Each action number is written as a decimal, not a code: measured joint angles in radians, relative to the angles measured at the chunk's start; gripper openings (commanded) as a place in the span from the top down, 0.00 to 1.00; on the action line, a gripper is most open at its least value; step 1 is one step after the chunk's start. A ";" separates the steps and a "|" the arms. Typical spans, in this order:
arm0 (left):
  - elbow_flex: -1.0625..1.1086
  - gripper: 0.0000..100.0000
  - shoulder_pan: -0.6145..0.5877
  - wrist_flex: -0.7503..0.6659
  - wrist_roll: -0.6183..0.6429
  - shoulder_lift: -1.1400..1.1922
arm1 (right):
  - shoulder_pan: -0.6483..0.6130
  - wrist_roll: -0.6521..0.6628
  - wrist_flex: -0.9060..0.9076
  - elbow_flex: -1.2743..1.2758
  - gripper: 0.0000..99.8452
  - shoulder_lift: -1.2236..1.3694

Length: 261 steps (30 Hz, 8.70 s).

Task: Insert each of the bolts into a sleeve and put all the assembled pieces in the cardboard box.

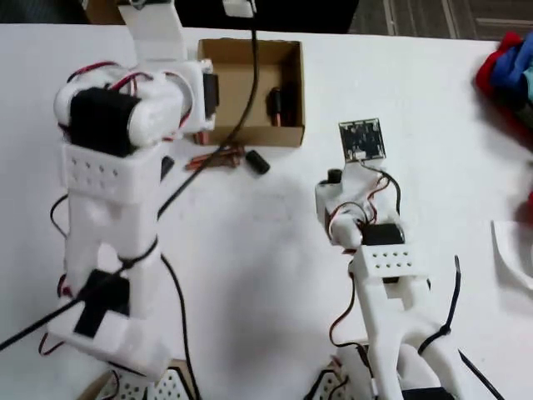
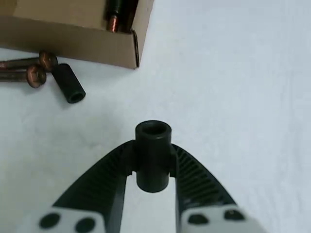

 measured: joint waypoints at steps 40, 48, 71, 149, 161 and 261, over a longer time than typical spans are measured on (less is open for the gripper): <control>1.640 0.97 0.245 -1.803 -0.173 -0.583 | -0.163 -0.092 -1.459 0.624 0.98 0.002; 1.640 0.97 0.301 -1.795 -0.173 -0.583 | -0.075 -0.261 -1.410 0.496 0.98 0.199; 1.639 0.97 0.330 -1.804 -0.176 -0.476 | -0.112 -0.002 -1.834 0.493 0.98 0.470; 1.544 0.90 -0.245 -1.036 -0.304 -0.562 | -0.121 0.000 -1.811 0.506 0.98 0.473; 1.766 0.90 -0.244 -1.298 -0.305 -0.503 | -0.133 0.000 -1.642 0.506 0.98 0.473; 1.668 0.90 -0.293 -1.355 -0.305 -0.110 | -0.173 -0.110 0.539 -2.467 0.79 1.849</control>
